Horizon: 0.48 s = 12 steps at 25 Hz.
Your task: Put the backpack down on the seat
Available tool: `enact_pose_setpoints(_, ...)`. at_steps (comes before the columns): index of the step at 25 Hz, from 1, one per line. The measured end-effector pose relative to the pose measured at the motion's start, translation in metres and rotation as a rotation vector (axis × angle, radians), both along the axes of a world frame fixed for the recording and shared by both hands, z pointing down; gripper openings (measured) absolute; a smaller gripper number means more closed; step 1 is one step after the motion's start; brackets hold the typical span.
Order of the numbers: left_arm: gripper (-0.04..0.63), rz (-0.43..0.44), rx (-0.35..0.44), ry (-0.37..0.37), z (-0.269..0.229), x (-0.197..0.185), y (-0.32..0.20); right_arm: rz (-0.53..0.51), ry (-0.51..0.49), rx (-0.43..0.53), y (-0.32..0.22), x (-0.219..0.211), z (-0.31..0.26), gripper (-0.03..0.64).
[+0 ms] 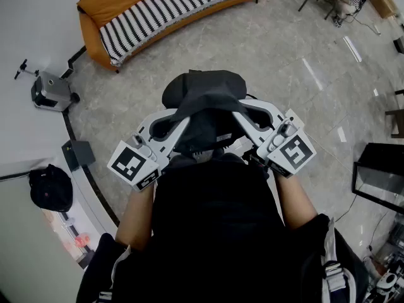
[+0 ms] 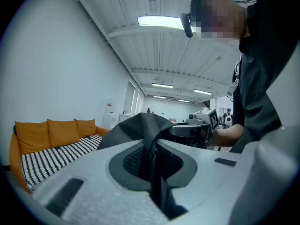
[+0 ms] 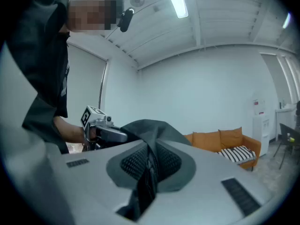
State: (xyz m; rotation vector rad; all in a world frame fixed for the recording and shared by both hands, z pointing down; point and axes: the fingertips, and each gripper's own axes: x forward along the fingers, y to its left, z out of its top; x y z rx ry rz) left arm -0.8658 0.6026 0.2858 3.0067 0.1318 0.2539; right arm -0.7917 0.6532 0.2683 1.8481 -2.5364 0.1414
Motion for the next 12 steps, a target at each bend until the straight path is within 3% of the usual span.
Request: enact_pose_setpoints(12,0.029,-0.001,0.005,-0.006,-0.0016,0.0027,0.0014,0.011,-0.006,0.011,0.0012,0.0028,-0.0022,0.043)
